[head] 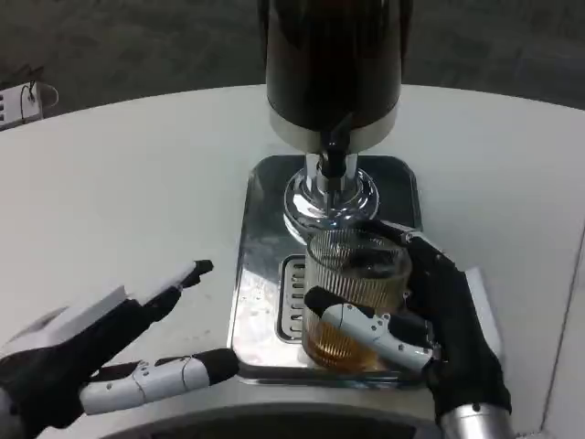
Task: Grasp the cup under the faucet to collect the drink, then remove the cup.
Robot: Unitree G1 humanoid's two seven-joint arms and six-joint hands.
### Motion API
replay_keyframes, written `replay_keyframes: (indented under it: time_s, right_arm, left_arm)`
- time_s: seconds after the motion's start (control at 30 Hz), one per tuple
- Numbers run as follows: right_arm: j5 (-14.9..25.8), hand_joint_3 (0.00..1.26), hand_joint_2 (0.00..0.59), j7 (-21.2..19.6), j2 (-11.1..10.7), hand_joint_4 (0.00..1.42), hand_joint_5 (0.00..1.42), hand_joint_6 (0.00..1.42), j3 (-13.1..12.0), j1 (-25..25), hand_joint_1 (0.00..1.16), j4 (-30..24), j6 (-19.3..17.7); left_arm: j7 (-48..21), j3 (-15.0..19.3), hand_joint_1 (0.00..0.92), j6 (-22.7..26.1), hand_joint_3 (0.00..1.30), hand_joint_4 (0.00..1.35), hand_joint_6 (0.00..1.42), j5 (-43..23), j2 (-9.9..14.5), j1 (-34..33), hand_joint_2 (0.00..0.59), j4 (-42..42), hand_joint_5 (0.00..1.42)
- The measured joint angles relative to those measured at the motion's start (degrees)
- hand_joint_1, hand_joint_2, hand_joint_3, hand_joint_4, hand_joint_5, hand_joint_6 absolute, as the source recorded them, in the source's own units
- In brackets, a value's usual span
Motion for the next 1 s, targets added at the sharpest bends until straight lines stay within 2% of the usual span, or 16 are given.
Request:
replay_keyframes:
  time_s: [0.23,0.4,0.6,0.67,0.8,1.0]
  right_arm:
    - [1.1,1.01,0.207,4.6,-1.2,1.21,1.37,1.42,0.1,6.3,0.98,-9.0,2.9]
    - [2.6,1.01,0.207,8.1,-3.1,1.21,1.37,1.42,-1.1,10.1,0.98,-16.9,5.1]
    - [3.1,1.01,0.206,11.2,-6.1,1.21,1.37,1.42,-4.6,12.9,0.97,-25.8,5.8]
    - [3.9,1.01,0.204,11.7,-6.5,1.21,1.37,1.42,-6.1,13.4,0.97,-28.3,6.2]
    - [4.8,1.01,0.200,13.2,-7.7,1.21,1.37,1.42,-7.9,13.7,0.97,-32.0,7.3]
    - [4.9,1.01,0.196,14.5,-9.2,1.21,1.37,1.42,-9.6,13.9,0.96,-34.9,7.4]
  left_arm:
    - [0.8,-1.4,0.000,-1.2,0.00,0.00,0.00,0.1,0.0,-1.8,0.018,2.0,0.00]
    - [1.8,-2.3,0.000,-2.4,0.00,0.00,0.00,0.1,-0.1,-3.3,0.018,3.2,0.00]
    - [2.7,-4.1,0.000,-3.6,0.00,0.00,0.00,0.1,-0.5,-5.2,0.018,3.8,0.00]
    - [2.9,-4.7,0.000,-3.8,0.00,0.00,0.00,0.1,-0.7,-5.6,0.018,3.8,0.00]
    - [3.0,-6.1,0.000,-4.7,0.00,0.00,0.00,0.1,-1.1,-6.3,0.018,3.7,0.00]
    - [3.1,-6.4,0.000,-6.1,0.00,0.00,0.00,0.2,-1.3,-6.0,0.018,2.3,0.00]
